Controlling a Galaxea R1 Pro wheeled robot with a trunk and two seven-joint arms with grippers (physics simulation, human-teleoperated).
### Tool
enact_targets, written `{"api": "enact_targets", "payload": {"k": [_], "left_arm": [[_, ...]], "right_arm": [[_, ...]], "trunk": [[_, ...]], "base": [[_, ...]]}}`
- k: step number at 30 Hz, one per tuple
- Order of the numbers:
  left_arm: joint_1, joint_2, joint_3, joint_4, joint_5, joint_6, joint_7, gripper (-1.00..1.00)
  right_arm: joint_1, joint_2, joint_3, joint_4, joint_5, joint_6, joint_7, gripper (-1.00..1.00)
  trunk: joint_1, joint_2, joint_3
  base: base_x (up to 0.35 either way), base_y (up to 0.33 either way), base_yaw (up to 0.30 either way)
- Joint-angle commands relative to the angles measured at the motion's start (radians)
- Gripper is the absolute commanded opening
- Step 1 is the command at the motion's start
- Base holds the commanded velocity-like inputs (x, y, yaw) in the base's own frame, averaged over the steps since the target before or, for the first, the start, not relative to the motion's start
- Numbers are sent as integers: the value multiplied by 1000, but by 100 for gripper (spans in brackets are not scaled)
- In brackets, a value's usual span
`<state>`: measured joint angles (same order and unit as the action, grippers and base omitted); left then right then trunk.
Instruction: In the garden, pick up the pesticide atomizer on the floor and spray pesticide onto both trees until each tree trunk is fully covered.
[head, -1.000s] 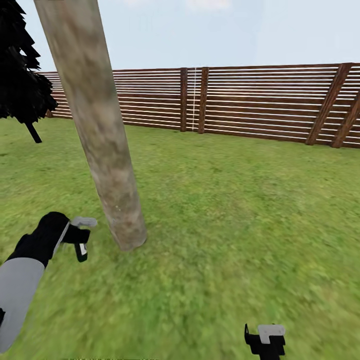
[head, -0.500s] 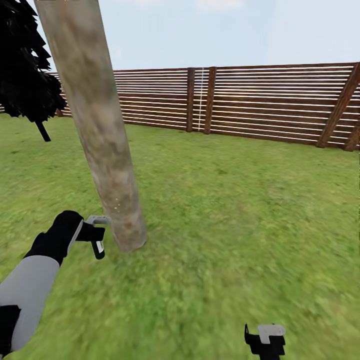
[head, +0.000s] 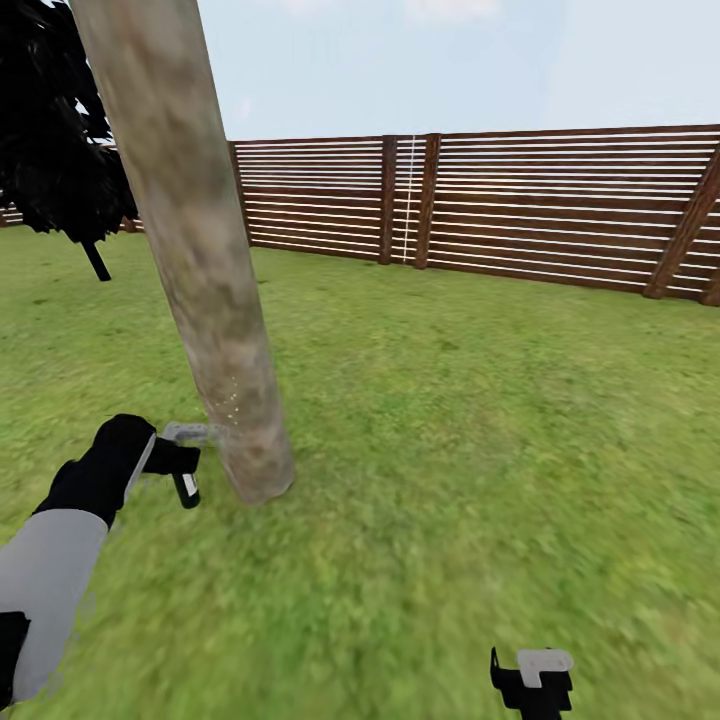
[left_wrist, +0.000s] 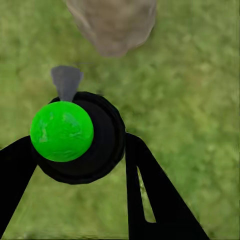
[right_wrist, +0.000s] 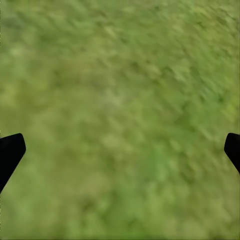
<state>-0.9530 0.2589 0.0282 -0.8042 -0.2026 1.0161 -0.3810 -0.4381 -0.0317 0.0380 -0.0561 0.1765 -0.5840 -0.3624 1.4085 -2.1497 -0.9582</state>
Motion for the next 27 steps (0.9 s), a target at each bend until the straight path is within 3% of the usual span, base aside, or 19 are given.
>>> {"api": "enact_targets", "payload": {"k": [1, 2, 3, 5, 6, 8, 9, 11, 13, 14, 16, 17, 18, 20, 27], "left_arm": [[1, 32, 2, 2, -10, 3, -12, -100], [4, 38, 1, 4, -7, 3, -13, -100], [6, 12, 0, 6, -7, 2, -14, -100], [10, -68, -3, 9, -10, 1, -13, -100], [10, -80, -2, 10, -11, 1, -13, -100], [5, -73, 3, 12, -13, -1, -12, -100], [6, -50, 5, 12, -13, -1, -12, -100], [18, 26, 6, 15, -14, -7, -8, -100], [42, 41, 5, 35, -14, -12, -6, -100], [54, 37, 3, 42, -13, -13, -5, -100], [65, -44, 1, 49, -16, -14, 0, -100], [68, -67, 1, 50, -18, -14, 4, -100], [79, -71, 5, 51, -18, -15, 6, -100], [132, -46, 8, 49, -20, -17, 8, -100], [138, -56, 4, 46, -17, -18, 8, -100]], "right_arm": [[-1, 0, 4, 1, 9, 1, -10, 100], [-1, 0, 4, 1, 9, 1, -10, 100], [-1, 1, 5, 1, 9, 2, -10, 100], [-1, 1, 5, 1, 9, 2, -10, 100], [-1, 1, 5, 1, 9, 2, -10, 100], [-1, 1, 5, 1, 9, 3, -10, 100], [-1, 1, 5, 1, 9, 3, -10, 100], [-1, 1, 5, 1, 9, 3, -10, 100], [-1, 2, 5, 1, 9, 3, -10, 100], [-1, 2, 5, 1, 9, 3, -10, 100], [-1, 3, 6, 1, 9, 3, -10, 100], [-1, 4, 6, 1, 9, 3, -10, 100], [-1, 4, 6, 1, 9, 3, -10, 100], [-1, 4, 6, 1, 9, 3, -10, 100], [-1, 3, 5, 1, 9, 4, -10, 100]], "trunk": [[0, 0, -1], [0, 0, -1], [0, 0, -1], [0, 0, -1], [0, 0, -1], [0, 0, -1], [0, 0, -1], [0, 0, -1], [0, 0, -1], [0, 0, -1], [0, 0, -1], [0, 0, -1], [0, 0, -1], [0, 0, -1], [0, 0, -1]], "base": [[0, 0, 0], [0, 0, 0], [0, 0, 0], [0, 0, 0], [0, 0, 0], [0, 0, 0], [0, 0, 0], [0, 0, 0], [0, 0, 0], [0, 0, 0], [0, 0, 50], [0, 0, 186], [0, 0, 239], [99, 0, 223], [267, -100, 24]]}}
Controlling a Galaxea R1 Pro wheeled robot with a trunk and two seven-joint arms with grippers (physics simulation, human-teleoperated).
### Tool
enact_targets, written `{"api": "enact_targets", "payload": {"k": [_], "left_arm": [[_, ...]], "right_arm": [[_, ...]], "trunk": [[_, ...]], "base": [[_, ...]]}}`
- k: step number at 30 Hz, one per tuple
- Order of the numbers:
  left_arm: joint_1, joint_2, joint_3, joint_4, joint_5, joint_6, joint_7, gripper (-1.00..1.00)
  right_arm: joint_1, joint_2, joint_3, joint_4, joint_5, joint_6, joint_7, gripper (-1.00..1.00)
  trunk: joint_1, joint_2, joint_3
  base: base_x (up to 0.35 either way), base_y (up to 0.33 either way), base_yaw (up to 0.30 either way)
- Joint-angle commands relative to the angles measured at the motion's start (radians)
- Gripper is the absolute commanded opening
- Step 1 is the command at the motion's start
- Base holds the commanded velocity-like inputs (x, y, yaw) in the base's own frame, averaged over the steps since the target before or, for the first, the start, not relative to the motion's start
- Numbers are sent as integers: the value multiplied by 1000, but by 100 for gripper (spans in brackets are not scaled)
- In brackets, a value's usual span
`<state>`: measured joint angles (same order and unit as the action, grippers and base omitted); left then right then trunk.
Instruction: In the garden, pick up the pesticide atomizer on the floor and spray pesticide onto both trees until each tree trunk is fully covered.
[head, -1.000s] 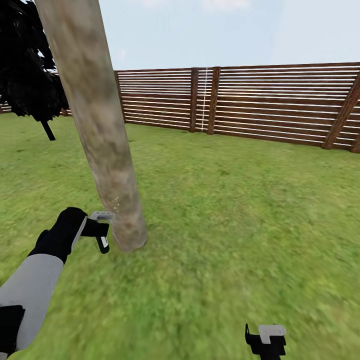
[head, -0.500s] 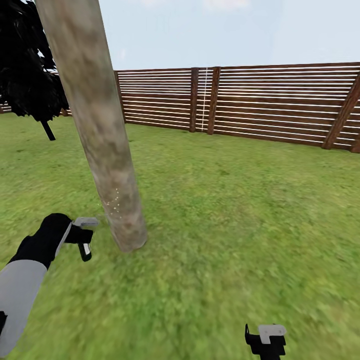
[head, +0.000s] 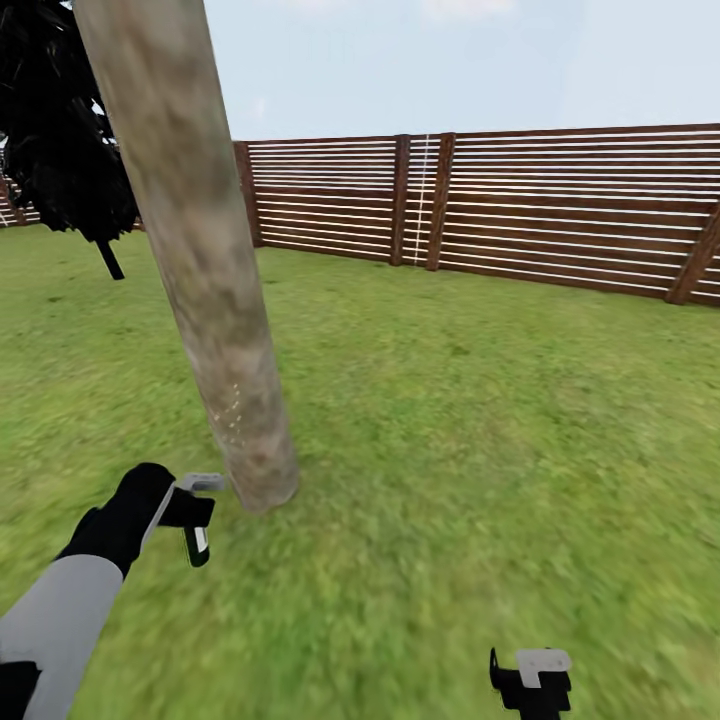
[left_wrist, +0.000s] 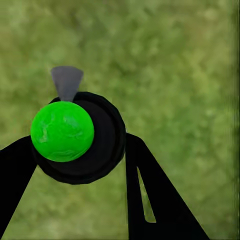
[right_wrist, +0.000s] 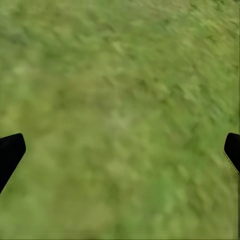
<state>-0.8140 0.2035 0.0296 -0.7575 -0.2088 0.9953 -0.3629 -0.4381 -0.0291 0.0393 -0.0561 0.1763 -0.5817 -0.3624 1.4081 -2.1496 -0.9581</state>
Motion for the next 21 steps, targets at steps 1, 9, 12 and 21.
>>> {"api": "enact_targets", "payload": {"k": [1, 9, 12, 21], "left_arm": [[-1, -1, 3, 1, -8, 4, -10, -100], [1, 8, 7, 20, -12, -1, -9, -100], [20, 36, 8, 65, -13, -42, 20, -100], [41, 38, 69, 133, -8, -146, 34, -100]], "right_arm": [[-1, 0, 4, 1, 9, 2, -10, 100], [-1, 1, 4, 1, 9, 2, -10, 100], [-1, 2, 4, 0, 9, 2, -10, 100], [-1, 3, 1, -2, 6, 2, -12, 100]], "trunk": [[0, 0, -1], [0, 0, -1], [0, 0, -1], [0, 0, -7]], "base": [[154, -234, 0], [-66, -242, 0], [1, -45, 0], [0, -1, -12]]}}
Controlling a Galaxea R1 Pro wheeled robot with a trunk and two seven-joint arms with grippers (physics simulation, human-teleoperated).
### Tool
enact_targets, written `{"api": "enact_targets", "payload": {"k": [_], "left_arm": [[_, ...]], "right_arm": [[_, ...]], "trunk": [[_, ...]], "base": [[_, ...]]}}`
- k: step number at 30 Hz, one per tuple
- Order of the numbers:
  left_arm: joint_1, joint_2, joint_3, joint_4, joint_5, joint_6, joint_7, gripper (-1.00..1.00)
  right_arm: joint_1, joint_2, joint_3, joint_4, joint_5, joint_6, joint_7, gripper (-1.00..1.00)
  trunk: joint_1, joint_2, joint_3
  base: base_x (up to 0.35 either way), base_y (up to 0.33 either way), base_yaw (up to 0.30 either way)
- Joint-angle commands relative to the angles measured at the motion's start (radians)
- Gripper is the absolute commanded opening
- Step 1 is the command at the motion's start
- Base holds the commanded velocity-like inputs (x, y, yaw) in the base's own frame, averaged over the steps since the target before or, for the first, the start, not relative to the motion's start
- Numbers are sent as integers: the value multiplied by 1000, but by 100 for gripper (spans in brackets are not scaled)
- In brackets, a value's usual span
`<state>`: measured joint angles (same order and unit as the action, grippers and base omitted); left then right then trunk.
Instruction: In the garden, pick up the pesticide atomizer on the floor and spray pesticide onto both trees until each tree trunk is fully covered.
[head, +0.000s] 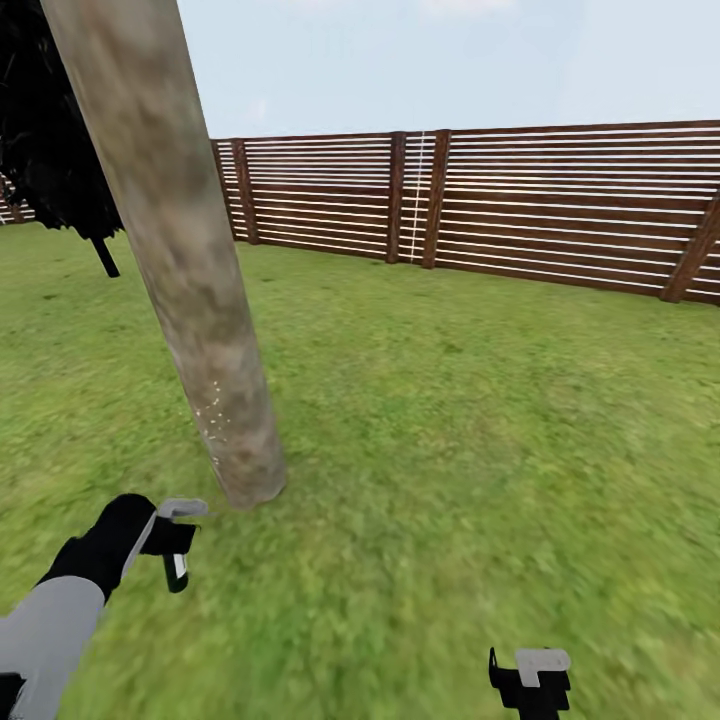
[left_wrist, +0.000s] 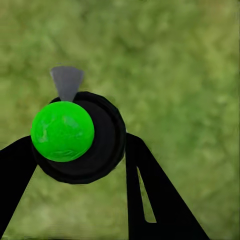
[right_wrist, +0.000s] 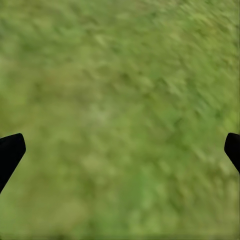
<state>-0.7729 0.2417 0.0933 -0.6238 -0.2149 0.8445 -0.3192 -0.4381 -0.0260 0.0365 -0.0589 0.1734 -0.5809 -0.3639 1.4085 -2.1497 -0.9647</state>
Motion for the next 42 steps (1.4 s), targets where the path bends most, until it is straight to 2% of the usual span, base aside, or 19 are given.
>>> {"api": "enact_targets", "payload": {"k": [1, 4, 7, 8, 18, 30, 33, 42], "left_arm": [[0, 6, 26, -2, -3, 4, -10, -100], [0, -1, 41, -14, -5, 4, -10, -100], [0, -42, 43, -17, -5, 1, 8, -100], [0, -46, 43, -17, -5, 1, 21, -100], [11, -48, 43, -5, 2, -1, 29, -100], [30, -54, 50, -4, 2, -54, 31, -100], [31, -53, 51, -4, 0, -81, 32, -100], [32, -47, 53, -4, 0, -87, 32, -100]], "right_arm": [[-1, 0, 3, 2, 9, 1, -10, 100], [-1, -1, 4, 3, 10, 1, -10, 100], [-1, -2, 5, 4, 11, 1, -9, 100], [-1, -2, 5, 4, 12, 1, -9, 100], [-1, -2, 5, 4, 12, 1, -9, 100], [-1, 3, 6, 4, 12, 1, -9, 100], [-1, 3, 6, 4, 12, 1, -9, 100], [-1, 3, 6, 4, 12, 1, -9, 100]], "trunk": [[0, 0, -1], [0, 0, -1], [0, 0, -1], [0, 0, -1], [0, 0, -1], [0, 0, -1], [0, 0, -1], [0, 0, -1]], "base": [[0, 0, -5], [33, 0, -1], [241, -44, 0], [287, -127, 0], [109, -238, 0], [39, -278, 2], [98, -278, 174], [141, -261, 270]]}}
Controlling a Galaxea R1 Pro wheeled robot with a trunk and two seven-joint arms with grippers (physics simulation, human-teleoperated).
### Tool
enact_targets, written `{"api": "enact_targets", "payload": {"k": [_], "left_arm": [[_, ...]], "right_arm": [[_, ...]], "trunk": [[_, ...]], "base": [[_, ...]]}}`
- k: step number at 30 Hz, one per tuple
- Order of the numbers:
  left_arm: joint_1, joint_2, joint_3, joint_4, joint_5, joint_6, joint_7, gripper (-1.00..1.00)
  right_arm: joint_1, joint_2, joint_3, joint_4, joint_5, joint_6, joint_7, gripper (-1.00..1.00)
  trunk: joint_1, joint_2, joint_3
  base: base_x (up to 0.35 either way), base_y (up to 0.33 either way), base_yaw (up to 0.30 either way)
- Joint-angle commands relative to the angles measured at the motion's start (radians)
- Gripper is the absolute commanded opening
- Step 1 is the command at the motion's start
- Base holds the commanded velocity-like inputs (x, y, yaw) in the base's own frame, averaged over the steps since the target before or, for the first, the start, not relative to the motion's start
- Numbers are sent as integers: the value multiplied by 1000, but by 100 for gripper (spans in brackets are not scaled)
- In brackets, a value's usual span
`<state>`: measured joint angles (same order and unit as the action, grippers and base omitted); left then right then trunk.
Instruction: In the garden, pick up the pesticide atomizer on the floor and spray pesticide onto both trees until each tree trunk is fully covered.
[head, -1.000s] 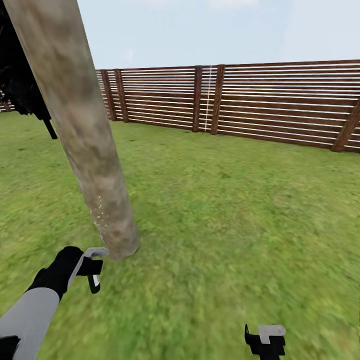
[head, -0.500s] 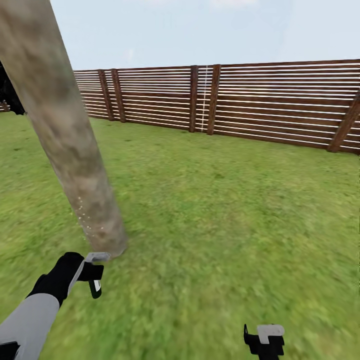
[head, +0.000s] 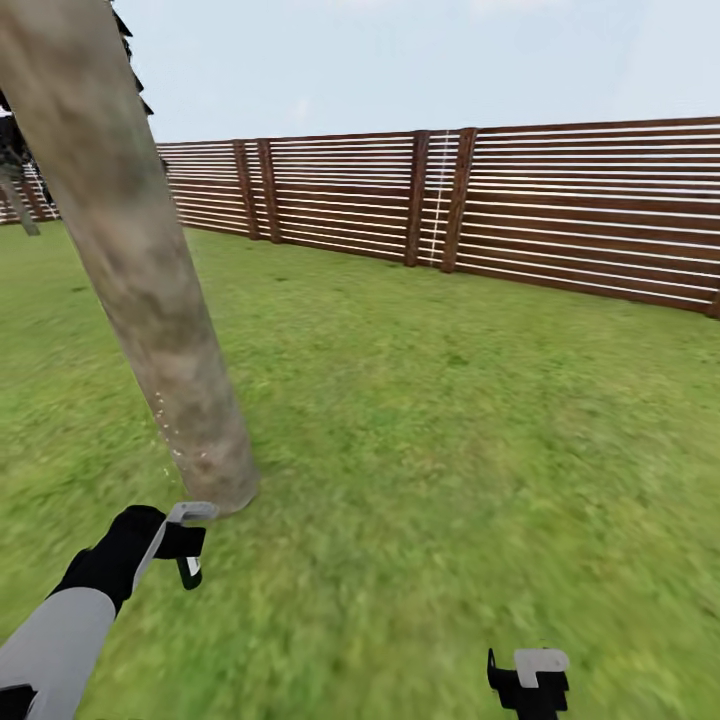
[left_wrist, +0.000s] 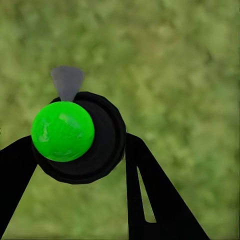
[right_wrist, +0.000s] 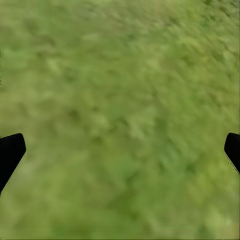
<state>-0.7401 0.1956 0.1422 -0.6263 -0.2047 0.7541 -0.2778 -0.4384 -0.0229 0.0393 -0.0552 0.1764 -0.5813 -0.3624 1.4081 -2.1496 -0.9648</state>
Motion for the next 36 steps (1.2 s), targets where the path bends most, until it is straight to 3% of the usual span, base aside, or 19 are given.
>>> {"api": "enact_targets", "payload": {"k": [1, 7, 19, 25, 29, 31, 33, 36], "left_arm": [[-1, 2, 5, -1, -10, 4, -9, -100], [0, 5, 66, -1, -9, 0, -9, -100], [0, -3, 72, -12, -10, 5, -9, -100], [-3, 12, 71, -15, -17, 14, 23, -100], [-26, -3, 71, -15, -13, 56, 33, -100], [-75, -9, 68, -15, -13, 117, 34, -100], [-115, -11, 67, -15, -12, 137, 34, -100], [-139, -64, 62, -15, -17, 143, 40, -100]], "right_arm": [[0, 0, 4, 0, 9, 2, -10, 100], [0, 0, 4, 0, 9, 2, -10, 100], [0, 0, 4, 0, 9, 1, -12, 100], [0, 0, 2, 0, 9, 1, -12, 100], [0, 0, 2, 0, 9, 1, -12, 100], [0, 0, 2, 0, 9, 1, -12, 100], [0, 0, 2, 0, 9, 1, -12, 100], [0, -1, 4, 1, 11, 1, -9, 100]], "trunk": [[0, 0, -1], [0, 0, -1], [0, 0, -1], [0, 0, -1], [0, 0, -1], [0, 0, -1], [0, 0, -1], [0, 0, -1]], "base": [[243, -205, 276], [280, -155, 128], [32, -244, 46], [-169, -60, 273], [-5, -1, 269], [-1, 0, 188], [0, 0, 56], [0, 0, 8]]}}
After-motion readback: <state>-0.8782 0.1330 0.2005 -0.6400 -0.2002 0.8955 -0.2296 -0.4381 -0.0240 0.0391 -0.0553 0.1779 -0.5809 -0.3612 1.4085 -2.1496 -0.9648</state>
